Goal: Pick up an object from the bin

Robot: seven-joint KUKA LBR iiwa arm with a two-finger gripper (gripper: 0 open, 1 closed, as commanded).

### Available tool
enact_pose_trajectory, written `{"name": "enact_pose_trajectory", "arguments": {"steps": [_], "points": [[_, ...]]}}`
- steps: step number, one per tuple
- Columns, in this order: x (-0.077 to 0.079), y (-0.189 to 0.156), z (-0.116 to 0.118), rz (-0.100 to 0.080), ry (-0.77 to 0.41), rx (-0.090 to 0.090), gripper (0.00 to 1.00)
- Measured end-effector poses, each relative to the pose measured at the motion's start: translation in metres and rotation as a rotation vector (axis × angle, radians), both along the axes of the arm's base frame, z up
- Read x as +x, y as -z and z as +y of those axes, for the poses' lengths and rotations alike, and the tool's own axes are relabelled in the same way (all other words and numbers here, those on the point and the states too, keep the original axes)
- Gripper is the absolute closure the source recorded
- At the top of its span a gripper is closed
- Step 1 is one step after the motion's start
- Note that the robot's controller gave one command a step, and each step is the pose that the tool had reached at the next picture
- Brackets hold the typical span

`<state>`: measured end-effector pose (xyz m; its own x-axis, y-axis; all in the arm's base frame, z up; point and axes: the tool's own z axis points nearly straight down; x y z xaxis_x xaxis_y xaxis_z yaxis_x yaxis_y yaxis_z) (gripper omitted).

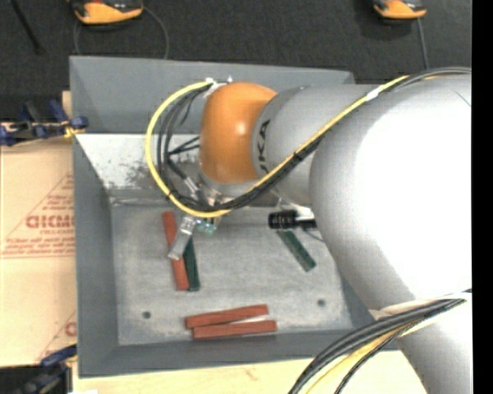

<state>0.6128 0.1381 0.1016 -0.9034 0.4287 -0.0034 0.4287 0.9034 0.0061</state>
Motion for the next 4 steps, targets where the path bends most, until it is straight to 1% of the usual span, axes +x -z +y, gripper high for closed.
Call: {"name": "enact_pose_trajectory", "arguments": {"steps": [1,2,3,4], "points": [[-0.056,0.031,0.013,0.004,-0.123,-0.004,0.0],[-0.053,0.028,0.012,-0.001,-0.122,-0.005,1.0],[-0.051,-0.05,0.014,-0.004,-0.132,-0.003,1.0],[-0.053,-0.045,0.014,0.002,-0.133,-0.005,0.0]]}}
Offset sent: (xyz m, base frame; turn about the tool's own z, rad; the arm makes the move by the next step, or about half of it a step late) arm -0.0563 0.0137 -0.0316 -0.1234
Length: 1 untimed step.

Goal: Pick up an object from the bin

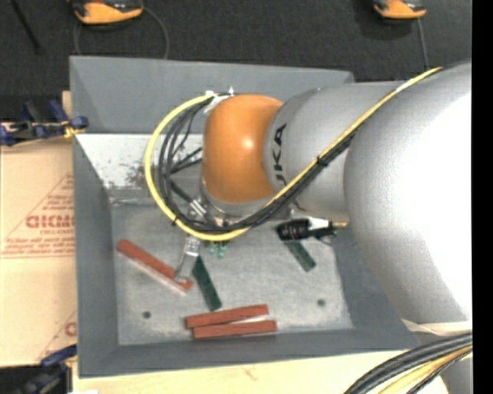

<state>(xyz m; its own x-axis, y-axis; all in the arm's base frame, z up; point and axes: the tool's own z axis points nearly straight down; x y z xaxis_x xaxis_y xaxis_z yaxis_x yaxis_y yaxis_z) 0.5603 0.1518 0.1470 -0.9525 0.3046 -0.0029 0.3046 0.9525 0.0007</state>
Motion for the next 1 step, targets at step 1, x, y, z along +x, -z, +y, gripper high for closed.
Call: {"name": "enact_pose_trajectory", "arguments": {"steps": [1], "points": [[-0.0034,0.0809,0.019,0.006,-0.093,-0.001,0.0]]}}
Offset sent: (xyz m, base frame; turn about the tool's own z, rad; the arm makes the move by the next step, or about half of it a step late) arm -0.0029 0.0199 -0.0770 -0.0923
